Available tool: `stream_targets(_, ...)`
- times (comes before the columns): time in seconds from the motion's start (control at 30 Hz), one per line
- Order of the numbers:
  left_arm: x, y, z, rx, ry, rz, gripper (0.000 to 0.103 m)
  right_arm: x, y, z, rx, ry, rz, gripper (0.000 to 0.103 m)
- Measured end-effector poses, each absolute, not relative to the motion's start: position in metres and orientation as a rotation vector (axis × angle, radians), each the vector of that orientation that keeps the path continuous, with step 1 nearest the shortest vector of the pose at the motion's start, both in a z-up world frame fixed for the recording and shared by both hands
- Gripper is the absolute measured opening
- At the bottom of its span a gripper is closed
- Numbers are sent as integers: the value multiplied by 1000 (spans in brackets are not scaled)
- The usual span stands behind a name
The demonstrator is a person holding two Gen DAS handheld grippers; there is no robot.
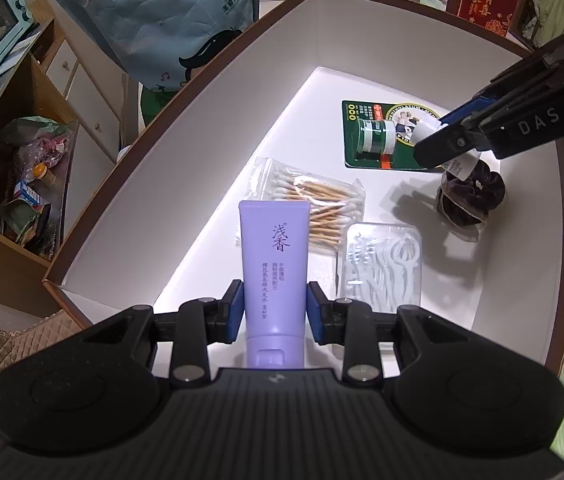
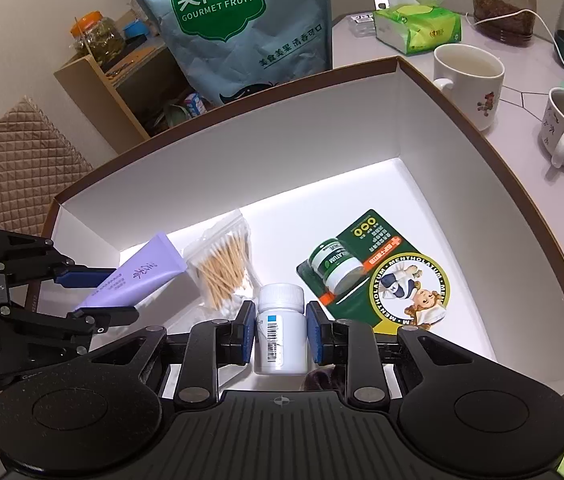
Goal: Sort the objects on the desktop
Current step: 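Lower the purple tube and pill bottle into the box and open both grippers, then withdraw both grippers from the box back over the table items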
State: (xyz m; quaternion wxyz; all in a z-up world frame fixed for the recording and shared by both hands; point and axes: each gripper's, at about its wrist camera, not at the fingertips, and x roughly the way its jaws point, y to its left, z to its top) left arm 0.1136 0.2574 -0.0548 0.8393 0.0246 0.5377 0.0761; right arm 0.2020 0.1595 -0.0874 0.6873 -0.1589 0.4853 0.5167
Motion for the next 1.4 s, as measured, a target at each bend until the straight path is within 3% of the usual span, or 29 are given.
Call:
stream_targets(0.17, 116, 260, -56, 39, 1148, 183, 29, 202, 163, -89, -352, 1086, 1155, 26)
stream_targets(0.23, 116, 262, -56, 20, 1154, 199, 34, 202, 165, -89, -354, 1090, 1151, 27)
stream_targets(0.27, 116, 262, -55, 18, 1152, 202, 39, 201, 166, -89, -356, 1085, 1147, 40)
stream_targets(0.3, 116, 263, -54, 18, 1149, 205, 40, 201, 166, -88, -358, 1076, 1143, 69)
stream_targets(0.33, 116, 263, -53, 18, 1146, 207, 42, 200, 166, -87, -360, 1068, 1138, 76)
stream_targets(1.4, 101, 230, -18, 92, 1072, 205, 53, 178, 119, -53, -436, 1020, 1081, 77)
